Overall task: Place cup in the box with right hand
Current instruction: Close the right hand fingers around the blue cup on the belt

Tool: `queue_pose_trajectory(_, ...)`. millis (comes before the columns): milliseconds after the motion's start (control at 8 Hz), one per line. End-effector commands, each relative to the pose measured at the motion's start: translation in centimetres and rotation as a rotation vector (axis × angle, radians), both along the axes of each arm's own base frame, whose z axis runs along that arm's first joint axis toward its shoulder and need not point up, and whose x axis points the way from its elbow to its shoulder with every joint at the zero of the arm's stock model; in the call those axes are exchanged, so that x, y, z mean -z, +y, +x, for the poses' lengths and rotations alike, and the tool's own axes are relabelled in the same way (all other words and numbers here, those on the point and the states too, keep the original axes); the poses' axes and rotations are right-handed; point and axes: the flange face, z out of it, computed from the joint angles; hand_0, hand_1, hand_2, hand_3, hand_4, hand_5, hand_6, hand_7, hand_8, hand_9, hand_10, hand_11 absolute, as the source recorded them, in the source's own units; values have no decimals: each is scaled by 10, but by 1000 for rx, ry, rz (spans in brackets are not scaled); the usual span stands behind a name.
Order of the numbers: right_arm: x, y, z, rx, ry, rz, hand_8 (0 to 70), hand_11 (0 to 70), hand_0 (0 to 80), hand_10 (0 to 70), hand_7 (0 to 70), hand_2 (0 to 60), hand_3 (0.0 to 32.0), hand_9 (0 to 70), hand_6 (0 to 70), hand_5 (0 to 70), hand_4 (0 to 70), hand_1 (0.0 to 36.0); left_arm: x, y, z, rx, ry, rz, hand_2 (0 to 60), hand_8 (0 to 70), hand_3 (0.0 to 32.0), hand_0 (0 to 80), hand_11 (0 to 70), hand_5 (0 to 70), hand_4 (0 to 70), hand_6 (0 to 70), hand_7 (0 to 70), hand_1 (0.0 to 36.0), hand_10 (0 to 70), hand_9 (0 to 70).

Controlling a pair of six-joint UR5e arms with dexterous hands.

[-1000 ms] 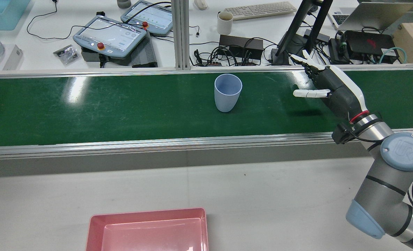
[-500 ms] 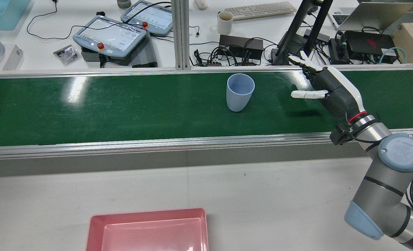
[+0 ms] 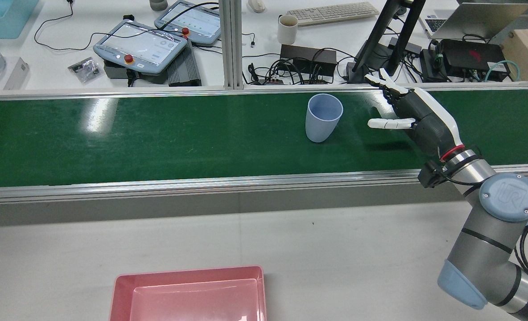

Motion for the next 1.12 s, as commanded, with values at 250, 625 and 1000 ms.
queue_pose_trajectory(250, -3, 3, -11, 9, 2, -6, 0, 0, 457, 0, 11, 98, 0, 0, 8, 28, 0, 143, 0, 0, 0, 0, 0, 0, 0, 0, 0, 0, 0, 0, 0, 0, 0, 0, 0, 0)
queue_pose_trajectory(625, -2, 5, -14, 9, 0, -6, 0, 0, 456, 0, 9, 98, 0, 0, 7, 27, 0, 142, 0, 0, 0, 0, 0, 0, 0, 0, 0, 0, 0, 0, 0, 0, 0, 0, 0, 0)
queue_pose_trajectory(1000, -2, 5, -16, 12, 0, -6, 0, 0, 457, 0, 8, 94, 0, 0, 8, 28, 0, 141, 0, 0, 0, 0, 0, 2, 0, 0, 0, 0, 0, 0, 0, 0, 0, 0, 0, 0)
